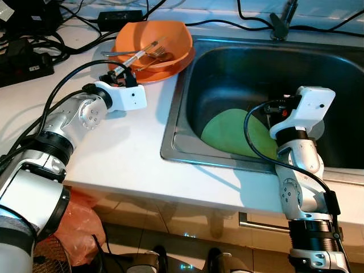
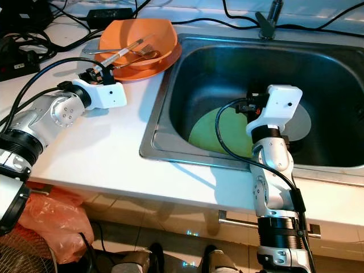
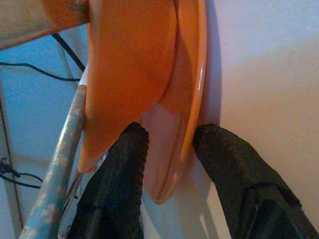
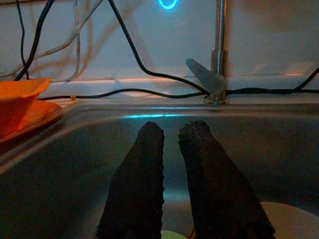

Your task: Kitchen organization

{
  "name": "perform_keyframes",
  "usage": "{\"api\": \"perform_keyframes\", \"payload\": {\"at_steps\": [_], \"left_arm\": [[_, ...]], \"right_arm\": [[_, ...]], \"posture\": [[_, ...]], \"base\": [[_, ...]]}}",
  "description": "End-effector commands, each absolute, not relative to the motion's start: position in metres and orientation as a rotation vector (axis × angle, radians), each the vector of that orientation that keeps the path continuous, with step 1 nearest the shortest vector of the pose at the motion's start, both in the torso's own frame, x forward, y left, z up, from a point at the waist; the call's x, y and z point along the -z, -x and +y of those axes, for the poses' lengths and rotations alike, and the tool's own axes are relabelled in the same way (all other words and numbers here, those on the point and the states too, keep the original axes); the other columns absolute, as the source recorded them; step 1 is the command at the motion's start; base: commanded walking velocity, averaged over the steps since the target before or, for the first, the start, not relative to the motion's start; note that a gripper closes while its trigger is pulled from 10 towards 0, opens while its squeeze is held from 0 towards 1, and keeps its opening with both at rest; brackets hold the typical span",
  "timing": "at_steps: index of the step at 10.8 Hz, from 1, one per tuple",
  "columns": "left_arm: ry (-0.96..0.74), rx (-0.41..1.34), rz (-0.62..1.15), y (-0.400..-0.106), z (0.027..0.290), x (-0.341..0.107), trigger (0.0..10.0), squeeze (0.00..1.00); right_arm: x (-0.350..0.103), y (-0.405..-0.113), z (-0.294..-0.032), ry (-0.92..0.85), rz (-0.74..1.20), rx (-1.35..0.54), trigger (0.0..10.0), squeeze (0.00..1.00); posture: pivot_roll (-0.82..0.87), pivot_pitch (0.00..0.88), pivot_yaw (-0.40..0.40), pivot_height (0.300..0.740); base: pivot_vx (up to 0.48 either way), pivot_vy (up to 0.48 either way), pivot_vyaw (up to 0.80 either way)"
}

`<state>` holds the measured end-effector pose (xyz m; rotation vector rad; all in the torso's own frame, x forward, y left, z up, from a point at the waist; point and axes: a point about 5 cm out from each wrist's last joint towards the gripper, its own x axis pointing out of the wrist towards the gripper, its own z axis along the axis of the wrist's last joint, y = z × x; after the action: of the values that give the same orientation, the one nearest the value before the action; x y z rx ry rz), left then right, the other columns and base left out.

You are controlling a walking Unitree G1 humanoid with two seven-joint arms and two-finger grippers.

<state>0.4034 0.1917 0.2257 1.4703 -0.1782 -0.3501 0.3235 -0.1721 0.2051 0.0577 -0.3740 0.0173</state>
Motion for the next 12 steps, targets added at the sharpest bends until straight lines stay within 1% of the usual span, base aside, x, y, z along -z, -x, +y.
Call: {"api": "perform_keyframes", "payload": {"at_steps": [1,5,11,12], "left_arm": [[-1.508,0.515,-0.032,-0.392,0.190,-0.173,10.0,0.00],[-1.530,0.557,-0.048,-0.390,0.185,-0.170,10.0,0.00],[-1.579,0.475,-0.015,-0.403,0.179,-0.187,10.0,0.00],[-1.582,0.469,-0.016,-0.403,0.179,-0.188,8.4,0.00]], "right_arm": [[-0.196,-0.322,-0.172,-0.080,-0.343,-0.019,10.0,0.00],[-0.195,-0.322,-0.171,-0.084,-0.343,-0.021,10.0,0.00],[-0.195,-0.321,-0.169,-0.091,-0.339,-0.022,10.0,0.00],[-0.194,-0.321,-0.169,-0.091,-0.339,-0.021,10.0,0.00]], "posture": [[0.00,0.232,0.022,0.740],[0.00,0.232,0.024,0.740],[-0.01,0.234,0.032,0.740],[-0.01,0.234,0.033,0.740]], "base": [[0.000,0.000,0.00],[0.000,0.000,0.00],[0.000,0.000,0.00],[0.000,0.000,0.00]]}}
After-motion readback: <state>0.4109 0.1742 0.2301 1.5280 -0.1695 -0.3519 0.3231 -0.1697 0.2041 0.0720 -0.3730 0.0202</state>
